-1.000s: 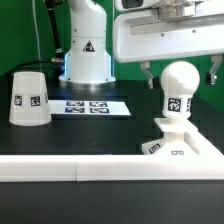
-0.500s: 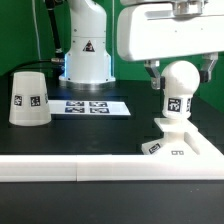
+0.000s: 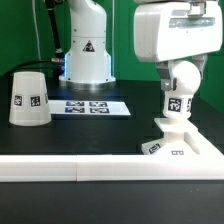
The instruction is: Assemble lamp
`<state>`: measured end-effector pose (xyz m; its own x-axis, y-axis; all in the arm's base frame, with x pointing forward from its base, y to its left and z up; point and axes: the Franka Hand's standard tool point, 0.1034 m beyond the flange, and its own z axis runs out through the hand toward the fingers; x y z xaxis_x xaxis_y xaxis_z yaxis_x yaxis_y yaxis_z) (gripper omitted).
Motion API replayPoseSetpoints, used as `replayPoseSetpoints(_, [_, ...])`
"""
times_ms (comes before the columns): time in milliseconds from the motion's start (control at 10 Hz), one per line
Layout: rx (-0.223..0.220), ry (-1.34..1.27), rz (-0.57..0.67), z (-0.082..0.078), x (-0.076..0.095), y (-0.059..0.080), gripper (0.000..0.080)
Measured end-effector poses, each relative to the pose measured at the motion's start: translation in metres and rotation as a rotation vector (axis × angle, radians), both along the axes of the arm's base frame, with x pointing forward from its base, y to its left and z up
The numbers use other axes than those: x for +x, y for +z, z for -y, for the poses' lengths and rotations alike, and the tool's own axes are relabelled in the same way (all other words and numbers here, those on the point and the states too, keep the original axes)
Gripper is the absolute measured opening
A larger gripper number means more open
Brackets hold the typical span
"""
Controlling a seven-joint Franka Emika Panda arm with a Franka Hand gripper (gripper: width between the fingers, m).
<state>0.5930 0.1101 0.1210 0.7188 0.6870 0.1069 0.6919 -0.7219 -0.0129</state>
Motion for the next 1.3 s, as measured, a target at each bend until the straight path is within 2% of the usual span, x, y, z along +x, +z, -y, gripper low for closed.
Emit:
replayPoseSetpoints(300, [-0.024,0.2,0.017,0.0011,0.003,0.0008,0.0698])
replayPoseSetpoints(800, [-0.037,0.368,0.03,0.0066,0.005,-0.0003,0.0698])
replayPoseSetpoints(900, [-0.037,0.366,0.03,0.0067,0.0051,-0.0004,0.0574])
replayPoseSetpoints(1300, [-0.034,0.328,0.028,0.0073,0.0052,-0.0005,0.0578])
